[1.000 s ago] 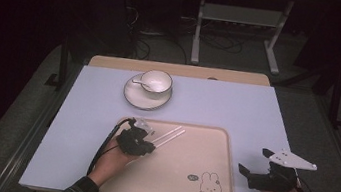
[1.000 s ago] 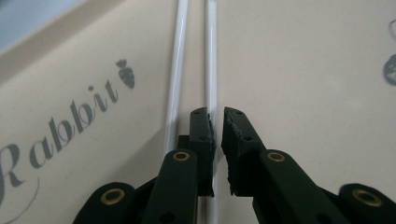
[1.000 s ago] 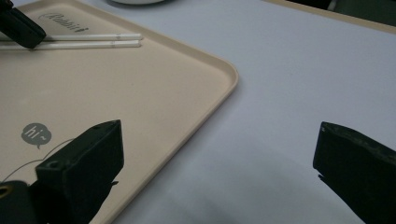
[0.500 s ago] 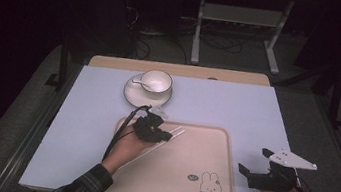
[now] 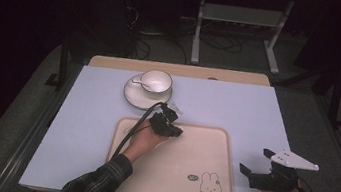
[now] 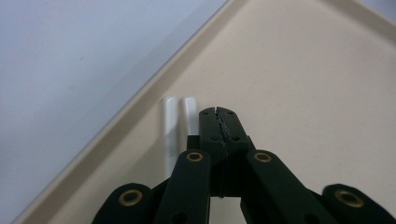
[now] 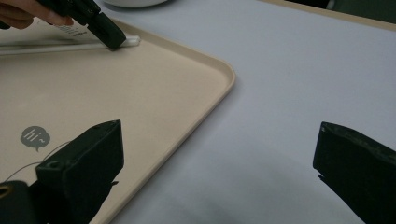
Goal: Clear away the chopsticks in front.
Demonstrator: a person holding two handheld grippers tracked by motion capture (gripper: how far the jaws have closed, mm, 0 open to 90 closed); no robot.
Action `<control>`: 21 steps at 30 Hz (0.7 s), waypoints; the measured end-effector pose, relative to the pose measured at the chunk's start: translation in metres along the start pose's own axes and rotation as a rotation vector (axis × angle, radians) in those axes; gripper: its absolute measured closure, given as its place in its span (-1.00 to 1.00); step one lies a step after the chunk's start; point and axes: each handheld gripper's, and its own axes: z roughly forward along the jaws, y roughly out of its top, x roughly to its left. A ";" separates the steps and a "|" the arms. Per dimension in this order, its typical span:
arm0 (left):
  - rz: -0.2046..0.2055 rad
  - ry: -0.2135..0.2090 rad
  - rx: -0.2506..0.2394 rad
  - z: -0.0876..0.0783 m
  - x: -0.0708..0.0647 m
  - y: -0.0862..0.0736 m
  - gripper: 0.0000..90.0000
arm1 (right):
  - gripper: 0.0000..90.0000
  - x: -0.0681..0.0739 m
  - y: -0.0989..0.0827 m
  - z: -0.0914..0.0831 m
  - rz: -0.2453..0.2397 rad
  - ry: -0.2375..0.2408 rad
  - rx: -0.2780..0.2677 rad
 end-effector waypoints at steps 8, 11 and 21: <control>-0.036 0.022 -0.002 -0.015 0.014 -0.015 0.99 | -0.97 0.002 0.000 -0.002 0.000 -0.003 0.001; -0.050 0.031 -0.003 -0.023 0.019 -0.024 0.99 | -0.97 0.002 0.000 -0.001 -0.004 -0.005 0.002; -0.087 0.042 0.014 -0.054 0.032 -0.056 0.99 | -0.97 0.002 -0.001 -0.002 -0.003 -0.011 0.006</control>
